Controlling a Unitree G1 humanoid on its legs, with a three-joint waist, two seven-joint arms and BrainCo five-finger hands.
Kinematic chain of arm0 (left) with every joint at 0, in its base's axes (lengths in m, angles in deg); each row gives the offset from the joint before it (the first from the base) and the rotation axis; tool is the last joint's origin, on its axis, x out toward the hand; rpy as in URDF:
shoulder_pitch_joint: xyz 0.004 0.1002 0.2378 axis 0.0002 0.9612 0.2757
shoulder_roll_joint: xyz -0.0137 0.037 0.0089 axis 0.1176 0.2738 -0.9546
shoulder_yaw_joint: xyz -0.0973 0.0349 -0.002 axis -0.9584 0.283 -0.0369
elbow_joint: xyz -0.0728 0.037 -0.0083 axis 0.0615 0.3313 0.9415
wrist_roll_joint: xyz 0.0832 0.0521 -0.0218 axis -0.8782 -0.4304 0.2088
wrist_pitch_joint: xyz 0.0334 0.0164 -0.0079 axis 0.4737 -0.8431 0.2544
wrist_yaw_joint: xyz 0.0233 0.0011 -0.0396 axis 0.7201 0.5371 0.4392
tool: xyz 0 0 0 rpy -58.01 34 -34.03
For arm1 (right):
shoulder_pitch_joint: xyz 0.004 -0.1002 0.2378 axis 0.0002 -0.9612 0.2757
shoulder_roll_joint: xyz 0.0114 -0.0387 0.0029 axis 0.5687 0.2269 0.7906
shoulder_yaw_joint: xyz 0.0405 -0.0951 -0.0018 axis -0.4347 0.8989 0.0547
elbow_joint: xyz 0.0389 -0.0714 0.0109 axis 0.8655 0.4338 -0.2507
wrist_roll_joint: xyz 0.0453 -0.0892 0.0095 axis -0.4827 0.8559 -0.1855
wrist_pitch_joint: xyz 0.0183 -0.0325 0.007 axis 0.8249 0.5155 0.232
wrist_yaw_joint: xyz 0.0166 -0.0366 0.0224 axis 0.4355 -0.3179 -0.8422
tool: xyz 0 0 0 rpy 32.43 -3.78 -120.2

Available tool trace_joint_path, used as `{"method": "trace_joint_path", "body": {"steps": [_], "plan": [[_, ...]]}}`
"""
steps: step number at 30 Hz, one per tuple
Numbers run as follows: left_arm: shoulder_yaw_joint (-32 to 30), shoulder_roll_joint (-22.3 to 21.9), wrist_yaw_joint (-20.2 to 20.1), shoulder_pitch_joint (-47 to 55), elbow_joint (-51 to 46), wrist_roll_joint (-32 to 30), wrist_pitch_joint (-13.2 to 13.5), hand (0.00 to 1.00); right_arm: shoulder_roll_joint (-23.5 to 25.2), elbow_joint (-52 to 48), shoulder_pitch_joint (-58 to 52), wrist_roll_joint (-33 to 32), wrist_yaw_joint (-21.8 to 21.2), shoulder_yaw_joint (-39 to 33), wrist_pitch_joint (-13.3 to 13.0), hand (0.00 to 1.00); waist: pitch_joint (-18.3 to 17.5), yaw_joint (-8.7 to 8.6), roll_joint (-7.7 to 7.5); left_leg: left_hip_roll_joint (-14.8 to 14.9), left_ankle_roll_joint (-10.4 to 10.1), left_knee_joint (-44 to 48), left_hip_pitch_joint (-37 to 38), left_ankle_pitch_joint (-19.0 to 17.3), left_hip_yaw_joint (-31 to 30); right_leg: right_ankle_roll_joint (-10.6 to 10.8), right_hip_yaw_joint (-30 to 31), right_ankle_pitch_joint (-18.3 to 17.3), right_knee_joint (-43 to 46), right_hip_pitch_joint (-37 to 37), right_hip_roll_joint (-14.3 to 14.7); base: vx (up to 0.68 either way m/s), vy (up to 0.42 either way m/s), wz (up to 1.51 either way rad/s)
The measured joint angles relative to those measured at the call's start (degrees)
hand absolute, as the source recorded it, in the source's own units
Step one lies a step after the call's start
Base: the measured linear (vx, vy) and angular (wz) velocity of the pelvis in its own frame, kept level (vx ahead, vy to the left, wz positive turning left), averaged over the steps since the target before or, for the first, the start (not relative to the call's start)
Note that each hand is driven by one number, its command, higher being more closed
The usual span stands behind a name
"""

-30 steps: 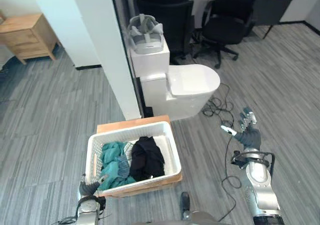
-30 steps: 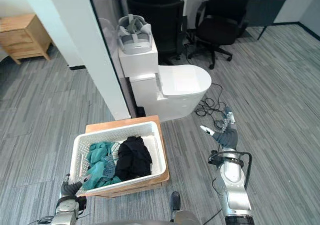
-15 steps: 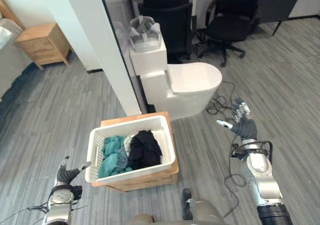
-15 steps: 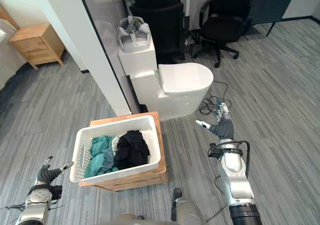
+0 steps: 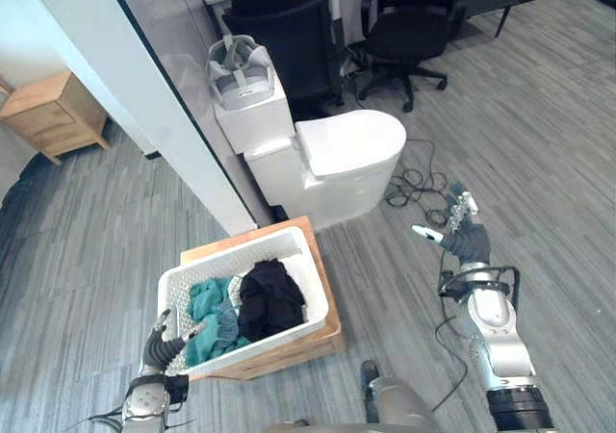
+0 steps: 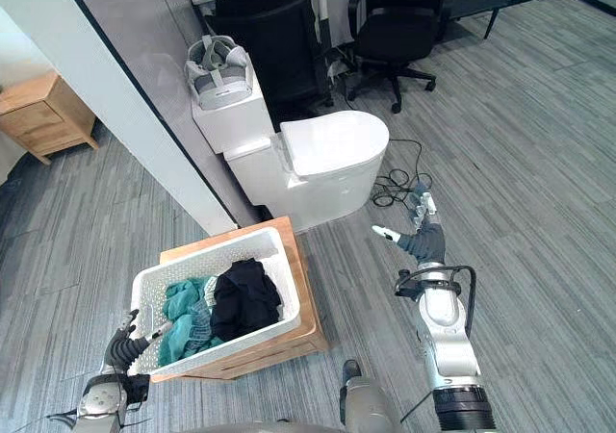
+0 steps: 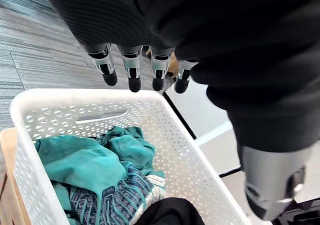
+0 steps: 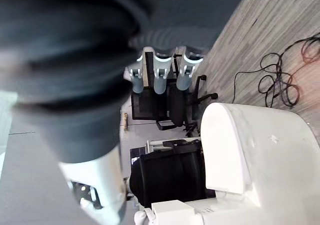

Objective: Pick up the laundry basket with both hands and put the clothes into the washing machine.

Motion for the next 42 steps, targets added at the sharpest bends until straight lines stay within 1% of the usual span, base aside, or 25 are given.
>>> {"method": "trace_joint_path", "body": {"steps": [2, 6, 7, 10, 12, 14, 16, 20, 22, 24, 26, 28, 30, 34, 36, 38, 40, 42], "plan": [[0.4, -0.1, 0.0, 0.0, 0.1, -0.3, 0.0, 0.0, 0.4, 0.0, 0.0, 0.1, -0.2, 0.1, 0.0, 0.0, 0.0, -0.01, 0.01, -0.4, 0.8, 0.0, -0.5, 0.8, 0.0, 0.6, -0.2, 0.9, -2.3, 0.8, -0.4, 0.04, 0.068, 0.05], [0.5, -0.3, 0.0, 0.3, 0.5, -0.9, 0.0, 0.0, 0.3, 0.0, -0.1, 0.4, -1.2, 0.5, 0.0, 0.0, -0.1, 0.21, -0.07, -0.7, 0.9, 0.8, -1.1, 1.4, -0.4, 0.6, -0.9, 3.2, -8.5, 4.0, -0.9, 0.04, 0.062, 0.13], [0.5, -0.3, 0.1, 0.1, 1.6, -1.0, -0.1, 0.0, 0.2, 0.0, -0.1, 0.4, -1.3, 0.9, 0.0, 0.0, -0.1, 0.09, -0.22, -1.2, 1.2, 0.8, -1.6, 2.1, -1.3, 0.8, -1.5, 4.3, -10.9, 5.0, -1.5, 0.02, 0.034, 0.24], [0.4, 0.0, 0.1, -0.3, 3.4, -1.9, -0.3, 0.0, -0.4, 1.4, 0.7, 0.4, -2.0, 2.1, 0.1, 0.0, -0.2, 0.39, -0.71, -1.7, 0.9, 0.8, -2.3, 2.7, -1.6, 0.9, -1.9, 6.2, -14.9, 6.4, -2.0, 0.02, 0.046, 0.11], [0.5, 1.2, 0.1, -1.0, 4.2, -2.1, -0.4, 0.0, -1.3, 3.9, 2.0, 0.5, -2.3, 3.3, 0.4, 0.0, 0.0, 0.57, -1.47, -1.7, 0.9, 0.9, -2.7, 2.7, -1.7, 0.8, -2.5, 7.5, -16.8, 7.1, -2.2, 0.0, 0.036, 0.08], [0.5, 4.4, 0.2, -2.8, 4.3, -2.6, -0.8, 0.0, -1.5, 5.3, 3.9, 0.4, -2.2, 4.1, 1.1, 0.0, 0.6, 1.27, -2.77, -1.8, 0.9, 0.9, -3.7, 2.7, -1.7, 0.7, -2.6, 9.0, -18.7, 7.0, -2.2, -0.03, 0.024, 0.02], [0.4, 7.1, 0.6, -4.5, 4.3, -2.6, -0.8, 0.0, -1.5, 6.7, 5.3, 0.4, -2.2, 4.3, 1.3, 0.0, 1.2, 1.71, -3.7, -1.8, 0.9, 0.8, -4.0, 2.6, -1.7, 0.7, -2.6, 9.4, -18.9, 6.8, -2.2, -0.04, 0.023, 0.01], [-0.5, 8.7, 1.4, -5.3, 4.3, -2.7, -0.8, 0.0, -1.5, 6.9, 5.9, 0.4, -2.1, 4.3, 1.3, 0.0, 1.5, 1.76, -4.32, -1.9, 1.4, 0.5, -4.1, 2.2, -1.7, 0.9, -2.8, 9.5, -19.1, 6.4, -2.3, -0.03, 0.047, 0.01], [-0.8, 9.5, 1.8, -5.9, 4.3, -3.0, -0.8, 0.0, -1.5, 7.0, 6.0, 0.4, -2.0, 4.3, 1.3, 0.0, 1.9, 1.92, -4.87, -2.1, 1.7, 0.2, -5.3, 1.9, -1.7, 0.9, -3.0, 10.1, -19.1, 5.2, -2.5, -0.03, 0.051, 0.03], [-1.1, 9.5, 2.7, -6.6, 4.3, -3.0, -0.8, 0.0, -1.4, 8.6, 6.6, 0.4, -1.9, 4.3, 1.3, 0.0, 2.0, 2.56, -5.0, -2.2, 2.2, 0.2, -5.9, 1.6, -1.6, 1.1, -3.0, 10.6, -19.1, 4.5, -2.5, -0.03, 0.054, -0.01], [-2.5, 9.5, 2.9, -7.0, 4.4, -3.0, -0.8, 0.0, -1.5, 9.9, 7.4, 0.4, -1.8, 4.5, 1.6, 0.0, 2.2, 3.29, -5.03, -2.3, 2.2, 0.3, -5.9, 1.6, -1.5, 1.2, -3.0, 10.9, -19.1, 4.5, -2.6, -0.01, 0.045, -0.02], [-5.5, 10.2, 4.1, -7.9, 5.7, -3.0, -0.8, 0.0, -1.5, 11.0, 9.3, 0.4, -1.7, 5.1, 1.6, 0.0, 3.1, 3.41, -5.24, -2.3, 2.2, 0.3, -5.9, 1.6, -1.6, 1.3, -3.0, 11.0, -19.1, 4.5, -2.7, -0.01, 0.016, 0.01], [-6.6, 11.4, 5.0, -8.7, 7.1, -3.0, -0.9, 0.0, -1.6, 11.1, 10.4, 0.5, -1.7, 5.3, 1.6, 0.0, 3.7, 3.54, -5.34, -2.3, 2.2, 0.4, -6.4, 1.6, -1.6, 1.3, -3.0, 11.0, -19.1, 4.1, -2.7, 0.0, 0.0, 0.0], [-9.4, 12.1, 6.1, -10.3, 10.6, -2.8, -1.2, 0.0, -2.1, 11.4, 12.4, 0.5, -0.8, 5.4, 1.6, 0.0, 4.9, 3.95, -5.29, -2.3, 2.2, 0.8, -7.5, 1.6, -1.6, 1.1, -3.0, 11.4, -19.1, 3.2, -2.7, 0.0, 0.0, 0.0], [-9.8, 12.8, 6.2, -11.2, 12.9, -2.3, -1.3, 0.0, -2.2, 12.6, 13.6, 0.5, -0.7, 5.7, 1.6, 0.0, 5.5, 3.98, -5.3, -2.3, 2.2, 0.9, -8.0, 1.6, -1.6, 0.8, -3.0, 11.9, -18.9, 2.7, -2.7, 0.0, 0.0, 0.0], [-9.9, 13.4, 6.2, -13.3, 14.8, -1.9, -1.5, 0.0, -2.6, 15.5, 15.8, 0.5, -0.7, 7.0, 1.6, 0.0, 7.3, 4.25, -5.33, -2.3, 2.2, 1.4, -8.4, 1.6, -1.6, 0.8, -2.9, 12.2, -18.9, 2.5, -2.7, 0.0, 0.015, 0.0], [-9.8, 13.6, 6.3, -15.1, 15.0, -1.9, -1.5, 0.0, -2.6, 16.4, 16.6, 0.5, -0.6, 7.9, 1.6, 0.0, 7.9, 4.76, -5.57, -2.3, 2.3, 2.2, -9.9, 1.6, -1.6, 0.8, -2.9, 12.5, -18.9, 1.4, -2.8, -0.02, 0.032, 0.02], [-9.7, 13.7, 6.4, -16.6, 14.9, -1.9, -1.5, 0.0, -2.6, 17.0, 18.2, 0.5, -0.7, 8.8, 1.6, 0.0, 9.4, 4.75, -5.67, -2.3, 2.3, 2.8, -10.8, 1.6, -1.7, 0.6, -2.9, 13.0, -18.9, 0.9, -2.8, -0.01, 0.017, 0.01]]}}
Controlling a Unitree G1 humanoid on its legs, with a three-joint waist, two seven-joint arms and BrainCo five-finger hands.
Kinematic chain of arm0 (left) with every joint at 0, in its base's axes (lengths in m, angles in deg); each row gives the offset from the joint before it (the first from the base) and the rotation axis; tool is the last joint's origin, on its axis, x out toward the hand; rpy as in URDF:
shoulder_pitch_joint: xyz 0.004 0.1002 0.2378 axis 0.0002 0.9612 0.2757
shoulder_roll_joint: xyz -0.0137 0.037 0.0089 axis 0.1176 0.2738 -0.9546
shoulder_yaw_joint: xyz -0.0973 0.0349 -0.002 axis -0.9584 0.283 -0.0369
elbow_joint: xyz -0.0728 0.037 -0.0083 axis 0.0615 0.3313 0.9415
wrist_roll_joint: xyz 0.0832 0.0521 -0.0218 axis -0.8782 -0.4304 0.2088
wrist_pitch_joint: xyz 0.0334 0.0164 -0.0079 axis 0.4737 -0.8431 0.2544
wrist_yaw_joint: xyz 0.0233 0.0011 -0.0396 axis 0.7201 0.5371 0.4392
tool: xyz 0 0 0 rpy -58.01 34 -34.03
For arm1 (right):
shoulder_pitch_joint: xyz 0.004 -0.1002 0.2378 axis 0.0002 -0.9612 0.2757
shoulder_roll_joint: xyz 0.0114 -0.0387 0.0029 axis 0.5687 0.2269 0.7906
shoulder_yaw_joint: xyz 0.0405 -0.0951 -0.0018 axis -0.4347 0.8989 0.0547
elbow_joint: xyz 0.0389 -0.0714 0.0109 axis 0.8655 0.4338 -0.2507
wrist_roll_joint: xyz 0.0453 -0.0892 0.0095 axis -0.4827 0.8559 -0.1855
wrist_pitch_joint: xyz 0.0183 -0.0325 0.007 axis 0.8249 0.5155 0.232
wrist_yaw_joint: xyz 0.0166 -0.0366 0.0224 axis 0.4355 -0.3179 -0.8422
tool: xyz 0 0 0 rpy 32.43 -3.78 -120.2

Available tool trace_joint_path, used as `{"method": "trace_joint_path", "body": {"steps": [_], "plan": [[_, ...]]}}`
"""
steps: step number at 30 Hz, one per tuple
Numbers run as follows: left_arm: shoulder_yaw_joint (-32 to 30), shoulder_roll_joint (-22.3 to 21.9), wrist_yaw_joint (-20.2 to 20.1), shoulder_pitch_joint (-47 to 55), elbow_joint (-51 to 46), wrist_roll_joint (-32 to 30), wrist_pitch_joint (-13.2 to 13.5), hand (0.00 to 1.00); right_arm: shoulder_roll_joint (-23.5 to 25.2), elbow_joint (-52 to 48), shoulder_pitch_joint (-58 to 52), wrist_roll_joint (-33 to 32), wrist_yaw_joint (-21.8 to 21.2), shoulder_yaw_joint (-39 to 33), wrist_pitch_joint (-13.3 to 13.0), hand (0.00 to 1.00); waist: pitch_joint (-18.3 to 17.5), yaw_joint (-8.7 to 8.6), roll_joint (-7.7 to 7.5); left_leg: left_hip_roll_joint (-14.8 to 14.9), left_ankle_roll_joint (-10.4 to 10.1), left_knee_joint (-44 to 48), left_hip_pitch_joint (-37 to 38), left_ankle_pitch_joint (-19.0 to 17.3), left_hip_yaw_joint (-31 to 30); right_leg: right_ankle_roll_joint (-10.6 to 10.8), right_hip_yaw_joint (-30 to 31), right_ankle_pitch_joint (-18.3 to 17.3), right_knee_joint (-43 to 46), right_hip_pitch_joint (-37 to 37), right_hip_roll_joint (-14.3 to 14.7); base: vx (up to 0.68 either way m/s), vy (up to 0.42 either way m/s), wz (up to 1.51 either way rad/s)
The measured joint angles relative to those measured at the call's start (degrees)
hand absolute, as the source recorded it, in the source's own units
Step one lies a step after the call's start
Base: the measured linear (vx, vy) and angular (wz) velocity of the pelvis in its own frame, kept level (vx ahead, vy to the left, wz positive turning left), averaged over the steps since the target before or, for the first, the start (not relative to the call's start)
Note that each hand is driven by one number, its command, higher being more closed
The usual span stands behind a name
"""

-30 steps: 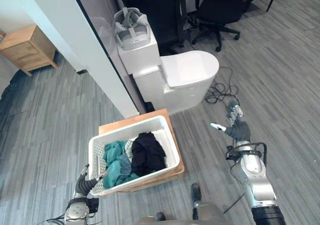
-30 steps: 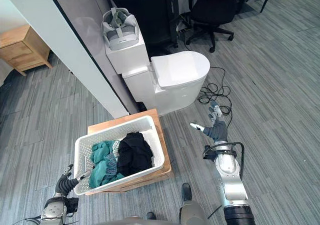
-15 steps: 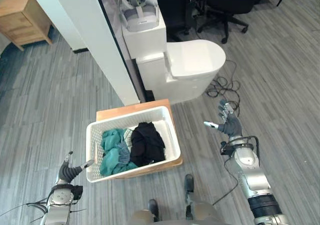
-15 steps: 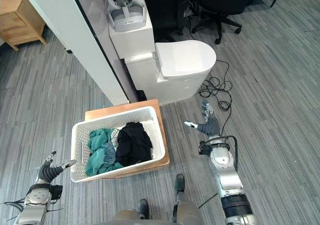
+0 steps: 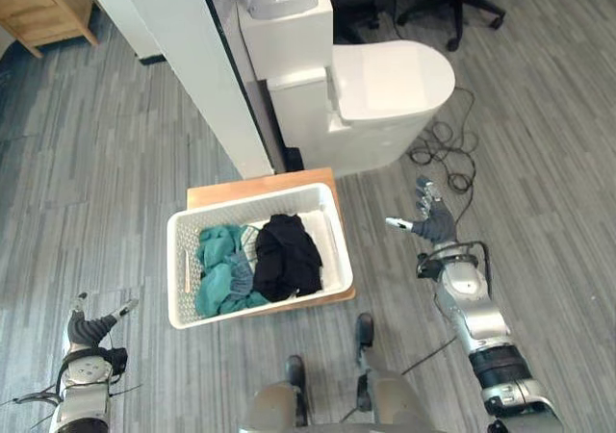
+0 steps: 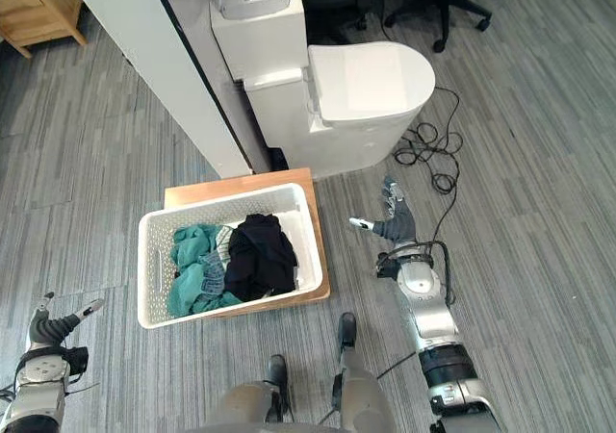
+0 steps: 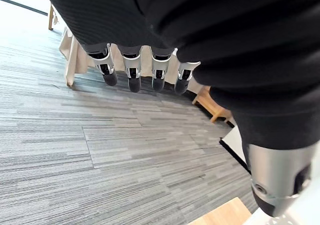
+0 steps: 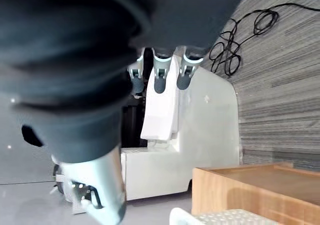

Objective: Pick up the laundry basket with both hands and put the clothes into the washing machine.

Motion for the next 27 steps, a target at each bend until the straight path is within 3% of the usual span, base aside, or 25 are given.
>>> {"method": "trace_joint_path", "body": {"steps": [6, 15, 27], "plan": [[3.8, 0.9, 0.0, -6.2, -0.4, 0.1, 0.0, 0.0, -3.1, 4.6, 7.5, 0.0, 1.4, -0.4, 0.0, 0.0, 3.9, -0.21, -0.04, 0.2, 0.0, 3.6, -3.7, -1.0, 0.0, -0.1, 0.3, 1.2, 0.0, -2.1, 0.0, -0.03, 0.051, -0.01], [8.6, 2.8, 0.3, -14.5, -2.0, 0.8, -0.1, 0.0, -3.5, 6.2, 11.2, -0.1, 2.5, -1.5, 0.3, 0.0, 8.3, -1.43, 0.18, 0.8, 0.4, 10.0, -8.4, -3.5, 1.5, 0.7, 2.2, 2.6, 0.0, -4.6, 0.3, -0.03, 0.078, -0.09], [11.7, 2.5, 3.7, -23.9, 5.7, 2.0, -2.2, 0.0, -2.7, 7.8, 12.5, 0.0, 3.2, 0.4, 0.7, 0.0, 9.1, -1.64, 0.18, 1.0, 1.0, 13.3, -12.3, -4.6, 3.5, 1.3, 4.6, 4.1, 0.0, -8.0, 0.4, -0.03, 0.06, -0.09]]}}
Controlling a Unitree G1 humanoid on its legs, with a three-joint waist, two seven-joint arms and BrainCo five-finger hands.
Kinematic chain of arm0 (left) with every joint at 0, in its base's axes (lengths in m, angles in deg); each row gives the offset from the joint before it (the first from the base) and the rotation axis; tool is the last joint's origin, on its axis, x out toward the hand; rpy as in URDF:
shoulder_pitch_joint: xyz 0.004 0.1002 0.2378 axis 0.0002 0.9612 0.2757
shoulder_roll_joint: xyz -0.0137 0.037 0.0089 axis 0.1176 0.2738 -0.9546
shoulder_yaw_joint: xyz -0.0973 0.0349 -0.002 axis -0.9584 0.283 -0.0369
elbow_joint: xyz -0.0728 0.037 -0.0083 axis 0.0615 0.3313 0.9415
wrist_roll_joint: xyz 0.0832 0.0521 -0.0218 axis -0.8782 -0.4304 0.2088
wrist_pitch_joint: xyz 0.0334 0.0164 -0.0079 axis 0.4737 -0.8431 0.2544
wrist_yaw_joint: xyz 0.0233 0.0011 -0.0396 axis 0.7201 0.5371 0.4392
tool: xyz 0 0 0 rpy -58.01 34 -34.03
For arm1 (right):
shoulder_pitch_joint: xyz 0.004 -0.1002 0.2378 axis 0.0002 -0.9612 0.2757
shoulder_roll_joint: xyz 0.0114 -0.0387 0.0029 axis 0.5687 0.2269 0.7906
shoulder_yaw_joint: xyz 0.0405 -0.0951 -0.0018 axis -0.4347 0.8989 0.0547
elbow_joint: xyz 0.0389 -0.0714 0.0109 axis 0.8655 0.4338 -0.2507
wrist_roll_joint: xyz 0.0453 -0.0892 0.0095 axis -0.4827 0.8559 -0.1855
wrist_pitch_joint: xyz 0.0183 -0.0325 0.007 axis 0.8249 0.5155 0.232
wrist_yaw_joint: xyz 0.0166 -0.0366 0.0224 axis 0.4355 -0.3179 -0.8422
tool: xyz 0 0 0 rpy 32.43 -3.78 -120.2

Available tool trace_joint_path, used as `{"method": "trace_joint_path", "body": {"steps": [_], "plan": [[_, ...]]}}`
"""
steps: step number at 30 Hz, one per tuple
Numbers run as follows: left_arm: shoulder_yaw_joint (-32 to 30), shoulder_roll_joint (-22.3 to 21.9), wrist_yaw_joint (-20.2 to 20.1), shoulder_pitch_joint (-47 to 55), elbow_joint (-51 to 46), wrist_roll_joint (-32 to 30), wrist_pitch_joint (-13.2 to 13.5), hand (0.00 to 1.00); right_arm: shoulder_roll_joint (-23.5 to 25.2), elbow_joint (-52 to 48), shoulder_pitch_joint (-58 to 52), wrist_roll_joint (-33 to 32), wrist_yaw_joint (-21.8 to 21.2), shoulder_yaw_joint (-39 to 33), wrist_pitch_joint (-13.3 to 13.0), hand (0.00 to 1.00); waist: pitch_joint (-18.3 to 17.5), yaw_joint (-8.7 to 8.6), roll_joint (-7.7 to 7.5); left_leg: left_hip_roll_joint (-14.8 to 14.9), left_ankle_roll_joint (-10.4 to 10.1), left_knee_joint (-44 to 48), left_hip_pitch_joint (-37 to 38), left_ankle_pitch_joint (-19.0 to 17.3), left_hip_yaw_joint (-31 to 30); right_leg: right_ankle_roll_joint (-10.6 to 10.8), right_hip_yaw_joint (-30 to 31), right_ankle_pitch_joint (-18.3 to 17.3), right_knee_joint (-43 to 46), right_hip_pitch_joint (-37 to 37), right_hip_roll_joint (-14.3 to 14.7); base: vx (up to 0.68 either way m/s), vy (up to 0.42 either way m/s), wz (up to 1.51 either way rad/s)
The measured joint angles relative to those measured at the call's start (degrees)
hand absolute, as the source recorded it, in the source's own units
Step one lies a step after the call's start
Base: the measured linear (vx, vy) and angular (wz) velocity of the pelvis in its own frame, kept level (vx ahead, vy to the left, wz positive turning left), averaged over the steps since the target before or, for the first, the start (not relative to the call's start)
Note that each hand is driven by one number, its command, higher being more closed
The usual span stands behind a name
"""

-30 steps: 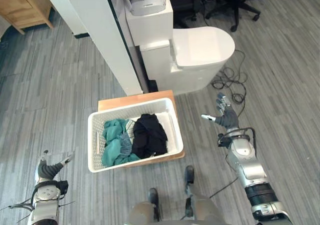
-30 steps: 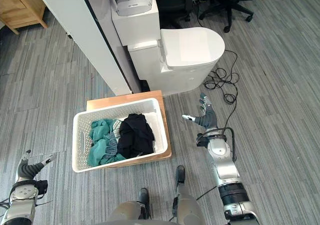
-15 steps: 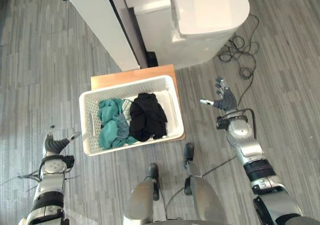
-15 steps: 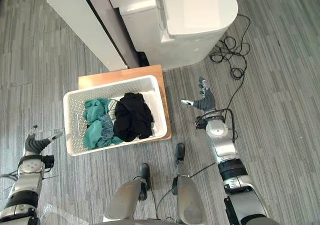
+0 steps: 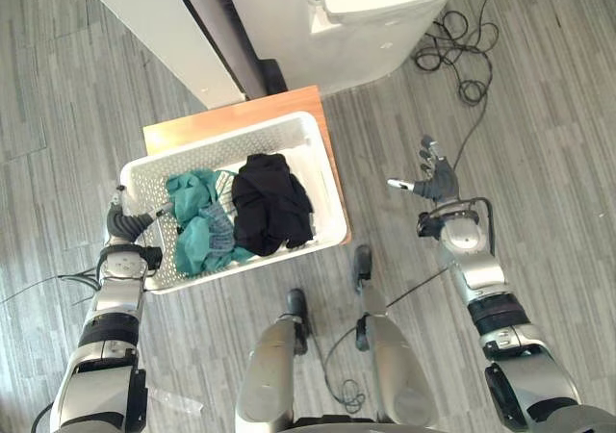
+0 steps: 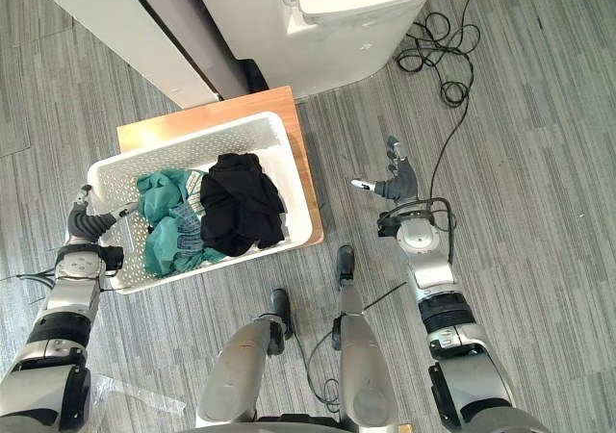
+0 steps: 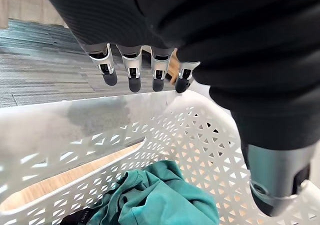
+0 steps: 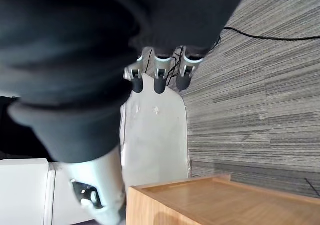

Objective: Pick up the laundry basket with both hands and put the clothes into the washing machine.

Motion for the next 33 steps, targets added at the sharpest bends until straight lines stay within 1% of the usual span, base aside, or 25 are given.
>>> {"method": "trace_joint_path", "body": {"steps": [3, 6, 8, 10, 11, 14, 16, 18, 21, 28, 33], "plan": [[-0.4, -0.8, 1.3, -1.2, 1.3, 0.0, 0.0, 0.0, 0.3, 2.5, 1.5, 0.1, 0.3, 1.1, 0.2, 0.0, 0.0, 0.07, 0.0, 0.0, 0.0, 0.7, -1.1, 0.0, 0.0, 0.0, 0.0, 0.1, 0.0, -0.8, -0.1, -0.06, 0.033, 0.01], [-1.7, -1.9, 2.4, -2.1, 2.9, 0.1, -0.2, 0.0, 1.0, 2.8, 2.0, 0.1, 0.3, 1.5, 0.7, 0.0, 0.0, -0.08, -0.01, 0.0, 0.0, 0.9, -1.7, 0.0, 0.0, 0.1, 0.0, 0.3, 0.0, -1.2, -0.1, -0.04, 0.024, 0.0], [-2.3, -3.9, 2.3, -2.3, 5.9, 0.9, -1.7, 0.0, 1.2, 2.8, 2.0, 0.8, 0.3, 1.8, 1.2, 0.0, 0.0, -0.21, -0.01, 0.0, 0.0, 0.9, -1.8, 0.0, 0.0, 0.1, 0.0, 0.3, 0.0, -1.3, -0.2, 0.0, 0.0, 0.0], [-3.2, -5.3, 3.0, -1.7, 7.1, 1.9, -2.1, 0.0, 1.3, 3.0, 2.1, 1.7, 0.5, 1.8, 1.4, 0.0, 0.0, 0.06, -0.02, -0.1, 0.0, 0.9, -2.1, 0.0, 0.0, 0.1, 0.0, 0.3, 0.0, -1.6, -0.2, 0.0, 0.0, 0.0], [-3.0, -5.9, 2.5, -0.9, 7.7, 2.5, -2.6, 0.0, 1.8, 4.2, 2.8, 2.2, 0.5, 1.8, 1.5, 0.0, 0.0, 0.03, -0.04, -0.1, 0.0, 0.9, -2.3, 0.0, -0.1, 0.1, 0.0, 0.3, 0.0, -1.9, -0.2, 0.0, 0.0, 0.0], [-3.3, -7.7, 3.9, -0.1, 7.2, 3.8, -2.3, 0.0, 2.7, 5.0, 3.7, 2.5, 0.7, 2.2, 1.9, 0.0, 0.1, 0.27, 0.02, -0.1, 0.0, 0.9, -2.6, 0.0, -0.1, 0.0, 0.0, 0.4, 0.0, -2.1, -0.2, 0.0, 0.0, 0.0], [-3.3, -8.6, 4.6, 0.4, 7.0, 4.9, -2.3, 0.0, 4.0, 5.0, 4.2, 2.9, 1.0, 2.4, 1.9, 0.0, 0.1, 0.1, 0.02, -0.2, 0.0, 0.9, -2.5, 0.0, -0.1, -0.1, 0.0, 0.6, 0.0, -2.1, -0.2, 0.0, 0.0, 0.0], [-4.3, -9.7, 6.0, 0.5, 6.4, 6.0, -2.3, 0.0, 4.9, 5.0, 4.3, 4.1, 1.6, 2.7, 2.0, 0.0, 0.1, 0.15, 0.02, -0.2, 0.1, 0.9, -2.5, -0.1, -0.1, 0.0, 0.0, 0.6, 0.0, -2.1, -0.3, 0.0, 0.0, 0.0], [-4.6, -10.7, 7.5, 1.2, 5.9, 7.6, -1.6, 0.0, 5.6, 5.0, 4.3, 4.6, 1.8, 3.4, 2.3, 0.0, 0.1, 0.12, 0.02, -0.4, 0.1, 0.8, -2.5, -0.1, -0.2, 0.0, 0.0, 0.5, 0.0, -2.0, -0.4, 0.0, 0.0, 0.0], [-5.7, -11.7, 7.7, 2.5, 5.8, 11.6, -1.4, 0.0, 6.1, 4.9, 4.5, 6.3, 2.8, 4.5, 2.6, 0.0, 0.0, -0.03, 0.01, -0.5, 0.2, 0.3, -1.8, -0.1, -0.1, 0.1, 0.2, 0.4, 0.0, -1.5, -0.4, 0.0, 0.0, 0.0], [-6.7, -12.3, 7.7, 2.7, 5.8, 12.1, -1.4, 0.0, 6.7, 4.9, 4.5, 6.3, 3.0, 4.6, 2.7, 0.0, 0.0, -0.07, 0.0, -0.5, 0.2, 0.2, -1.7, -0.1, 0.0, 0.2, 0.3, 0.4, 0.0, -1.6, -0.4, 0.0, 0.0, 0.0]]}}
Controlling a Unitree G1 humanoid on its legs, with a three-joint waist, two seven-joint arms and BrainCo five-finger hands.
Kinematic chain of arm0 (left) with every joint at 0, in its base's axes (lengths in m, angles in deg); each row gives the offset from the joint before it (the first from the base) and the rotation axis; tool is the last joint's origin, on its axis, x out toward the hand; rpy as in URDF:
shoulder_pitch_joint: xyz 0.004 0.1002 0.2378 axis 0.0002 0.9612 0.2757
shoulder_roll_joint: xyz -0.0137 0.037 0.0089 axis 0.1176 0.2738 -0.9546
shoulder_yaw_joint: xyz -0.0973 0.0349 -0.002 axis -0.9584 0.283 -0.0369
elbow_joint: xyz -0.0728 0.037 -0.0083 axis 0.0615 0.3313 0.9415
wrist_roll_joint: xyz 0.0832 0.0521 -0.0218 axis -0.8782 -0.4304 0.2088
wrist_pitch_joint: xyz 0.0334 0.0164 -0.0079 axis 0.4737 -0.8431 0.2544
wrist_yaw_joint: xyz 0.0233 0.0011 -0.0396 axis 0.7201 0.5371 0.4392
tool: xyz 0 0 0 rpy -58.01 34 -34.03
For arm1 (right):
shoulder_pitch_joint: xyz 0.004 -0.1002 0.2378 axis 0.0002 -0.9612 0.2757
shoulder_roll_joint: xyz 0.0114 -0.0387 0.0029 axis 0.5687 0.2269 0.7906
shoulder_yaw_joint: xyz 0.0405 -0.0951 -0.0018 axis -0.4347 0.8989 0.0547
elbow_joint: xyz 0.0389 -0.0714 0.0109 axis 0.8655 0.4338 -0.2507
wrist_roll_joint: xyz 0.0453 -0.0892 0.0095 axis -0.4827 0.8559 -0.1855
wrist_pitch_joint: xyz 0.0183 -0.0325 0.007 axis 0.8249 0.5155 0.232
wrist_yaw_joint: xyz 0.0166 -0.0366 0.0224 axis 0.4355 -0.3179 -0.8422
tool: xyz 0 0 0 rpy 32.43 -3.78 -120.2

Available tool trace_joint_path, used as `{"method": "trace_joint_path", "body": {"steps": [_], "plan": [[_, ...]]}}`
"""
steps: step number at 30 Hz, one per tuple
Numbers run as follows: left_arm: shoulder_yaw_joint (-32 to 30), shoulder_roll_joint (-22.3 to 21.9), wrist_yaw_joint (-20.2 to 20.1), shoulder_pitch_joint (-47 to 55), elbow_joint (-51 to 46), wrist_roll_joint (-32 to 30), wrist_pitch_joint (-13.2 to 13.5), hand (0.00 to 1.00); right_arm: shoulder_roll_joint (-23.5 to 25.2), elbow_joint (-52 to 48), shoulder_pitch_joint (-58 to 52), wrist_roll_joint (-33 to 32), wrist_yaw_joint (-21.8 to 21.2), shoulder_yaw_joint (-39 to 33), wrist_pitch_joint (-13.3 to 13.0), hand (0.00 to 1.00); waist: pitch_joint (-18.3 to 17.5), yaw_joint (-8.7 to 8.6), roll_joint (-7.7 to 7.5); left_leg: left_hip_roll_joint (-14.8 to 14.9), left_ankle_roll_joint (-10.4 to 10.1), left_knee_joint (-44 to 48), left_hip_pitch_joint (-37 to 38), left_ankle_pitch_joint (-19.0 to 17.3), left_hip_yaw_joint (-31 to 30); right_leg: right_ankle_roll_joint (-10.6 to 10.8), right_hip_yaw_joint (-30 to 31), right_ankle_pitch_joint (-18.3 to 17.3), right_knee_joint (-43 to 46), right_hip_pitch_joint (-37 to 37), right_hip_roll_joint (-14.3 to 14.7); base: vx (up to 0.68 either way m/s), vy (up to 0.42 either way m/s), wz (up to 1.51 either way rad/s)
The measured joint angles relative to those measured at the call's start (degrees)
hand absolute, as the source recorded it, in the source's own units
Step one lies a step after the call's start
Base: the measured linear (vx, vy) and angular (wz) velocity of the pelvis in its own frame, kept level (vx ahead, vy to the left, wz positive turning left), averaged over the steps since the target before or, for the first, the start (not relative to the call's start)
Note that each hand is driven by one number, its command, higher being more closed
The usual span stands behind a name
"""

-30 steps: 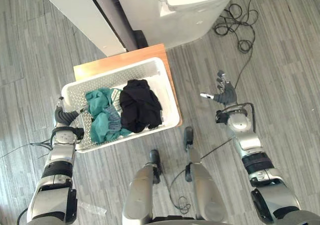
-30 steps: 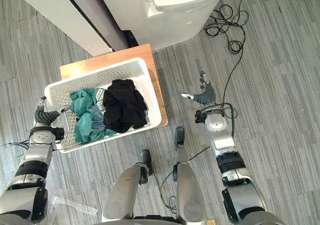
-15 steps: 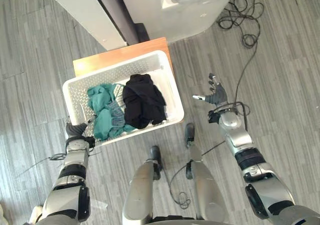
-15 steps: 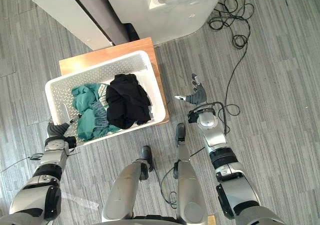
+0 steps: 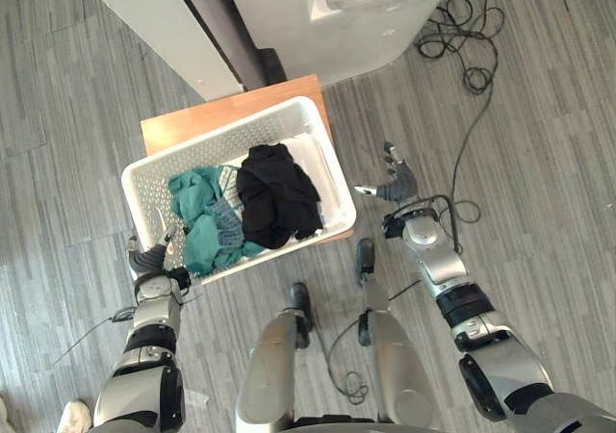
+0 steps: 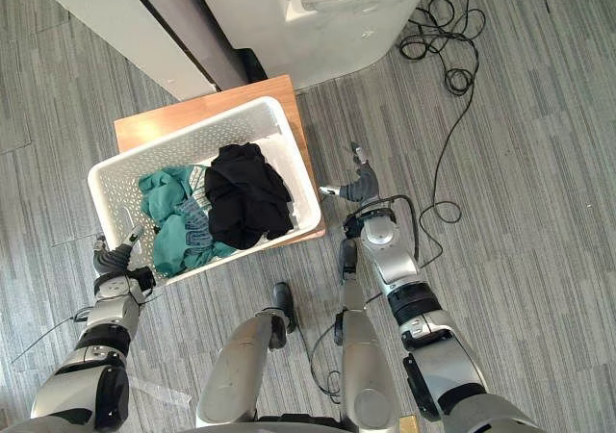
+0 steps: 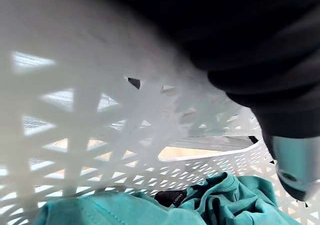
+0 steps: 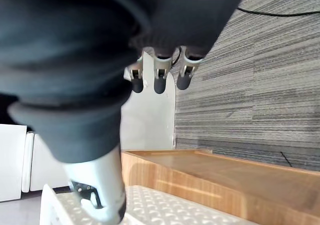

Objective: Pick up the laundry basket with both hands and put the clothes into the washing machine.

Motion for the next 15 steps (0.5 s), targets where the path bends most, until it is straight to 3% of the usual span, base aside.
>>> {"method": "trace_joint_path", "body": {"steps": [15], "plan": [[-2.2, 0.0, 0.8, 0.6, 0.4, 0.5, -1.1, 0.0, 0.6, -9.0, 1.1, 0.5, 2.7, -0.3, 1.1, 0.0, 0.1, -1.52, -0.58, -0.2, 0.0, -0.4, 0.9, 0.0, 0.6, 0.1, 0.8, 0.0, 0.0, 0.4, 0.0, -0.01, 0.004, -0.01]]}}
